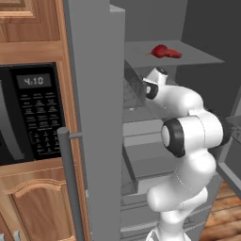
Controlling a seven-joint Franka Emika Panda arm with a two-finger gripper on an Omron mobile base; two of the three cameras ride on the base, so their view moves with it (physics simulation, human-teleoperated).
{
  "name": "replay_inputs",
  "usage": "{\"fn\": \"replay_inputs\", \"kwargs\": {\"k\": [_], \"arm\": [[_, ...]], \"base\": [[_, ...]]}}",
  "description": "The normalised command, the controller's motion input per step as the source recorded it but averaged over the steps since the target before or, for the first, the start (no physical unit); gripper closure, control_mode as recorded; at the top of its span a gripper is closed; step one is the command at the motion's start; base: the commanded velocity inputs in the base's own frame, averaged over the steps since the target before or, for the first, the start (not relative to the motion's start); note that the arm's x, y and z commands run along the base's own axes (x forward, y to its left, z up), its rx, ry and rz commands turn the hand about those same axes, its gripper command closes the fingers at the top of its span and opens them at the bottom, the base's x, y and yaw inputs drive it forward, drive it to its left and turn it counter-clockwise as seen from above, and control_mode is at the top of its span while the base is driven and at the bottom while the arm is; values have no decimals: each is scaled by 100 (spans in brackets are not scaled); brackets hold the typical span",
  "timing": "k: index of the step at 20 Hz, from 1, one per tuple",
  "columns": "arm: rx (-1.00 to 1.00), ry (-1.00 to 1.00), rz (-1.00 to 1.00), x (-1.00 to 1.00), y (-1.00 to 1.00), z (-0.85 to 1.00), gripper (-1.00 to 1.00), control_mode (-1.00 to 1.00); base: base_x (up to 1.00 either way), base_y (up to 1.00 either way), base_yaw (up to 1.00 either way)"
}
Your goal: Open the fridge, remove the pear, lemon wedge, and steak, and place them on any counter.
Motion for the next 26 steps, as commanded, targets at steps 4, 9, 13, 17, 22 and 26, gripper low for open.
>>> {"fn": "replay_inputs", "kwargs": {"k": [4,9,13,17,22,26], "arm": [[0,-4,0,-100,-26,0,100,-100],[0,-1,0,-100,-22,3,100,-100],[-1,0,0,-100,-11,38,100,-100],[-4,1,-4,-100,-24,94,100,-100],[-5,4,-21,-100,-25,80,100,-100],[0,-7,-40,-100,-11,35,100,-100]], "base": [[0,0,0],[0,0,0],[0,0,0],[0,0,0],[0,0,0],[0,0,0]]}}
